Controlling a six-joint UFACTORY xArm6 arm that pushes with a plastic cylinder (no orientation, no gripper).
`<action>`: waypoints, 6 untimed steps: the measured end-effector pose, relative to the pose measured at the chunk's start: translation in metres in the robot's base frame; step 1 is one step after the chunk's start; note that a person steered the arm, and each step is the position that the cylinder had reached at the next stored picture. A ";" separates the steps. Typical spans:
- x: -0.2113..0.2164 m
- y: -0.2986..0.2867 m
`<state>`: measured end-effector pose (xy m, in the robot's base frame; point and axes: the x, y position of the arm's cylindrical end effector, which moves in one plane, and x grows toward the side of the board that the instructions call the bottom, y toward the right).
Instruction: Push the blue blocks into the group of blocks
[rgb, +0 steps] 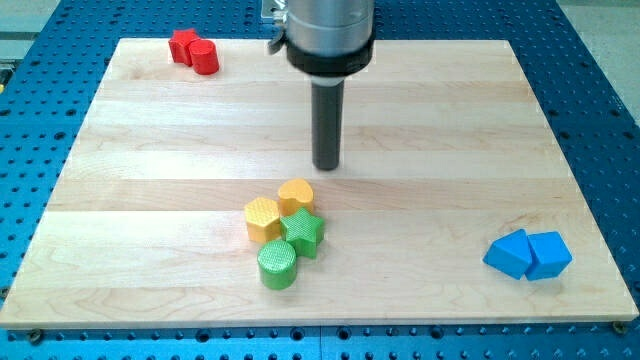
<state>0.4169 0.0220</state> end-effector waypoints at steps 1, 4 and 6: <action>0.006 0.021; 0.158 0.304; 0.159 0.093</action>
